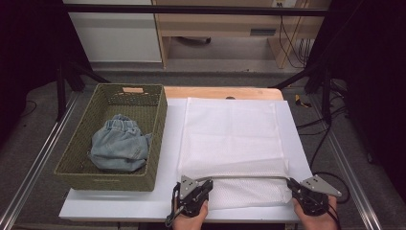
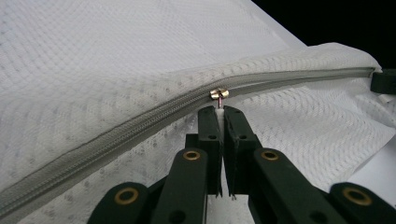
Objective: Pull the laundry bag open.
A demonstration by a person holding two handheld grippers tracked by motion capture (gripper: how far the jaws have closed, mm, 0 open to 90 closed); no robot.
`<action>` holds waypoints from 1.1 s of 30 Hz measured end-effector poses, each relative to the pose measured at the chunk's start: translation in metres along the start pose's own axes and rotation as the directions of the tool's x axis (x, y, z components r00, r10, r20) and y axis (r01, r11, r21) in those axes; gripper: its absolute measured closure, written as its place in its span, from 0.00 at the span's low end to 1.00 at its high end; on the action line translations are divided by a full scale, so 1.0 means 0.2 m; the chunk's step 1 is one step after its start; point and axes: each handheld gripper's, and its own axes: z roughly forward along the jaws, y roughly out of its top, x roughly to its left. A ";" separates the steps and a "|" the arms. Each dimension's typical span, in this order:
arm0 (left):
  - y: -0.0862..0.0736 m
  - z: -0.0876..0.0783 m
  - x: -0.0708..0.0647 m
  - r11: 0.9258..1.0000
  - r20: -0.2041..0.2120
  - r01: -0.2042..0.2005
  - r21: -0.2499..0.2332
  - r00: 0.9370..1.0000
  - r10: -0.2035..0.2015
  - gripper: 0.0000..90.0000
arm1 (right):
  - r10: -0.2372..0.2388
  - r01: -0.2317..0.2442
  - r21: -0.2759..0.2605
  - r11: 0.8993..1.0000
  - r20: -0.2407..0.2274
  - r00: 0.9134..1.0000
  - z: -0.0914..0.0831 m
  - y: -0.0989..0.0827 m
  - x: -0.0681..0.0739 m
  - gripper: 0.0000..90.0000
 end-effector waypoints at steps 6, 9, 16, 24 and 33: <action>-0.02 -0.03 0.02 1.000 -0.012 -0.006 0.003 1.000 0.006 0.96 | 0.003 -0.003 0.008 1.000 -0.003 1.000 0.00 0.00 0.00 0.95; -0.02 -0.04 0.03 1.000 -0.016 -0.005 0.003 1.000 0.005 0.96 | 0.004 -0.004 0.008 1.000 -0.001 1.000 0.00 0.00 0.00 0.95; -0.02 -0.06 0.05 1.000 -0.021 0.001 -0.004 1.000 -0.001 0.96 | 0.003 -0.003 0.009 1.000 0.000 1.000 0.00 0.00 0.00 0.95; -0.03 -0.08 0.07 1.000 -0.026 0.007 -0.007 1.000 -0.007 0.96 | 0.003 -0.003 0.011 1.000 0.000 1.000 0.00 0.00 0.00 0.95; -0.03 -0.10 0.10 1.000 -0.038 0.021 -0.012 0.999 -0.021 0.96 | 0.004 -0.004 0.013 1.000 -0.001 1.000 -0.01 0.00 0.00 0.95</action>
